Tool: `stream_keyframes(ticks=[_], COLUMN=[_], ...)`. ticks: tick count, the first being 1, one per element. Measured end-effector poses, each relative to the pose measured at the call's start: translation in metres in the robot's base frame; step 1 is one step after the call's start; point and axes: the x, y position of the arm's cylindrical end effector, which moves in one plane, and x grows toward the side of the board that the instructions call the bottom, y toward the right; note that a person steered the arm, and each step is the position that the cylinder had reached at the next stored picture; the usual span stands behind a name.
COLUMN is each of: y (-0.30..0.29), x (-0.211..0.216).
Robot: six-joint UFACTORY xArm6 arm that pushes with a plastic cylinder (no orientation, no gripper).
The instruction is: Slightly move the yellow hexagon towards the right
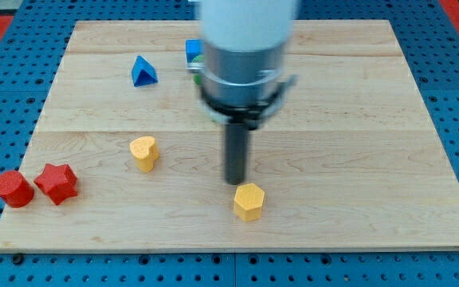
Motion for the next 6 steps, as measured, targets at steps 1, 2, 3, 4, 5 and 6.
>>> stream_keyframes(ticks=[1, 2, 3, 4, 5, 6], y=[-0.02, 0.085, 0.187, 0.145, 0.127, 0.054], x=[0.018, 0.039, 0.024, 0.023, 0.049, 0.043])
